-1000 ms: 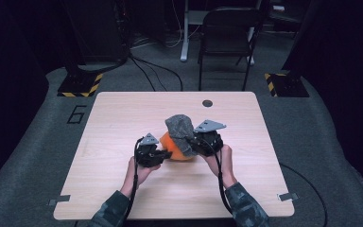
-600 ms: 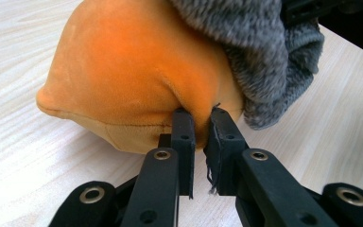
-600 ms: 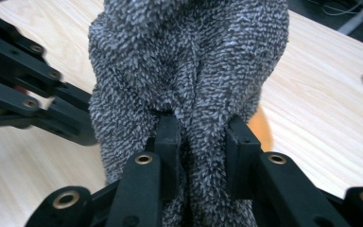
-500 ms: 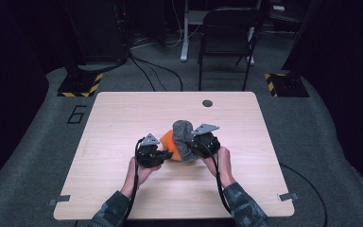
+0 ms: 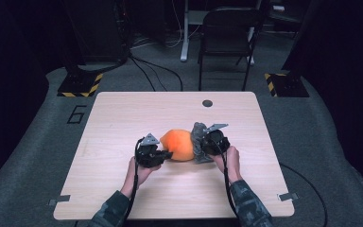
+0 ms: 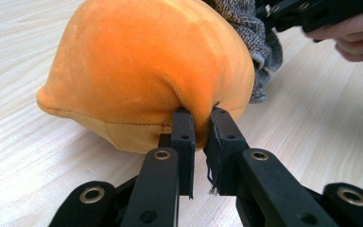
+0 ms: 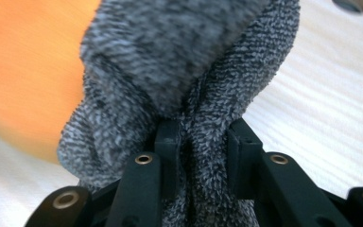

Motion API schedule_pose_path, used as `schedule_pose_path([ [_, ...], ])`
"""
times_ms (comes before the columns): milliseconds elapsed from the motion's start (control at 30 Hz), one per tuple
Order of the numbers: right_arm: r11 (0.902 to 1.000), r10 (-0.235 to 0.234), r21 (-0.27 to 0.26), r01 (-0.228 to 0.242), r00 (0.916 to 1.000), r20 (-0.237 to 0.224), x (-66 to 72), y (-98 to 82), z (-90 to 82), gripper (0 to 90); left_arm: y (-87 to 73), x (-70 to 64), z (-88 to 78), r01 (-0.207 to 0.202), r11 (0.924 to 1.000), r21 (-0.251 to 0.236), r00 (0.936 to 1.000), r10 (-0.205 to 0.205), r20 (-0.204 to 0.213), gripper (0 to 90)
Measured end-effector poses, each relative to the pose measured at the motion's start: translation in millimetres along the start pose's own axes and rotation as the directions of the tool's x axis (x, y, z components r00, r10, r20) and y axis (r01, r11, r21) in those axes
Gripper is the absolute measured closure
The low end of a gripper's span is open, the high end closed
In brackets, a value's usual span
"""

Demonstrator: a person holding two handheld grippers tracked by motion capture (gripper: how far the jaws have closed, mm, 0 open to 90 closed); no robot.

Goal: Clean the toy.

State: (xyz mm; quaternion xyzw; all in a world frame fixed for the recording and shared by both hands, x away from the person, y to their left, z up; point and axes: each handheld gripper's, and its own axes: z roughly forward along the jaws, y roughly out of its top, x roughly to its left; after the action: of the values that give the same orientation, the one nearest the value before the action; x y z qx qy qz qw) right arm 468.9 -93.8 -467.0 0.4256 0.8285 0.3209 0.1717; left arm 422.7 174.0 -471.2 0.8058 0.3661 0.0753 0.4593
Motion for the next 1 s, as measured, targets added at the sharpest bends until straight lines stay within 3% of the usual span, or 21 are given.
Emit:
schedule_pose_path([
  [200,0.9982,0.000,0.060,-0.002,0.9994,0.033,-4.3,-6.8,12.2,70.0,-0.3,0.0,0.0,0.002,1.0000,0.002,1.0000,-0.002,0.000,81.7],
  [233,0.9962,0.003,0.087,-0.005,0.9995,0.031,-6.5,-10.7,19.6,70.0,-0.6,0.0,0.2,0.005,1.0000,-0.001,1.0000,-0.005,-0.003,81.6],
  [367,0.9952,0.019,0.095,-0.020,0.9997,0.015,-9.6,-10.7,20.1,70.2,-0.7,0.6,-0.3,0.010,0.9999,-0.003,0.9999,-0.010,-0.005,81.4],
  [467,0.9973,0.030,0.067,-0.031,0.9992,0.027,-13.3,-7.0,10.6,70.9,-0.7,0.4,-0.6,0.011,0.9999,-0.003,0.9999,-0.011,-0.005,81.2],
  [533,0.9989,0.048,0.000,-0.048,0.9984,0.029,-15.0,0.6,-8.3,71.0,-0.7,0.7,-0.9,0.013,0.9999,-0.002,0.9999,-0.013,-0.004,81.1],
  [567,0.9989,0.048,0.000,-0.048,0.9984,0.029,-15.0,0.6,-8.3,71.0,-0.5,1.4,-1.1,0.009,1.0000,-0.002,0.9999,-0.009,-0.005,81.1],
  [633,0.9960,0.042,-0.078,-0.042,0.9991,-0.004,-10.7,10.8,-28.9,70.9,-0.5,1.4,-0.9,0.010,0.9999,-0.004,0.9999,-0.010,-0.004,80.9],
  [667,0.9960,0.042,-0.078,-0.042,0.9991,-0.004,-10.7,10.8,-28.9,70.9,-0.5,1.3,-0.9,0.013,0.9999,-0.004,0.9999,-0.013,-0.004,80.9],
  [700,0.9915,0.024,-0.127,-0.028,0.9991,-0.035,-4.8,16.7,-39.7,70.8,-0.5,1.6,-0.9,0.012,0.9999,-0.004,0.9999,-0.012,-0.004,80.4],
  [733,0.9895,0.016,-0.143,-0.024,0.9984,-0.054,-0.8,19.1,-42.2,70.8,-0.5,1.7,-1.0,0.009,1.0000,-0.004,1.0000,-0.009,-0.005,80.0],
  [767,0.9895,0.016,-0.143,-0.024,0.9984,-0.054,-0.8,19.1,-42.2,70.8,-0.5,1.7,-1.0,0.009,1.0000,-0.004,1.0000,-0.009,-0.005,79.6],
  [800,0.9886,0.008,-0.149,-0.023,0.9954,-0.096,7.3,21.5,-40.4,70.9,-0.5,1.6,-0.9,0.007,1.0000,-0.005,1.0000,-0.007,-0.006,79.2],
  [867,0.9932,-0.002,-0.116,-0.012,0.9928,-0.119,13.8,21.3,-31.9,71.0,-0.7,0.6,-0.3,0.002,1.0000,0.001,0.9999,-0.002,-0.015,78.4],
  [1000,0.9941,0.007,-0.107,-0.020,0.9929,-0.119,19.3,18.1,-18.6,71.3,-0.6,0.8,-0.4,-0.016,0.9998,0.012,0.9990,0.017,-0.042,74.0],
])
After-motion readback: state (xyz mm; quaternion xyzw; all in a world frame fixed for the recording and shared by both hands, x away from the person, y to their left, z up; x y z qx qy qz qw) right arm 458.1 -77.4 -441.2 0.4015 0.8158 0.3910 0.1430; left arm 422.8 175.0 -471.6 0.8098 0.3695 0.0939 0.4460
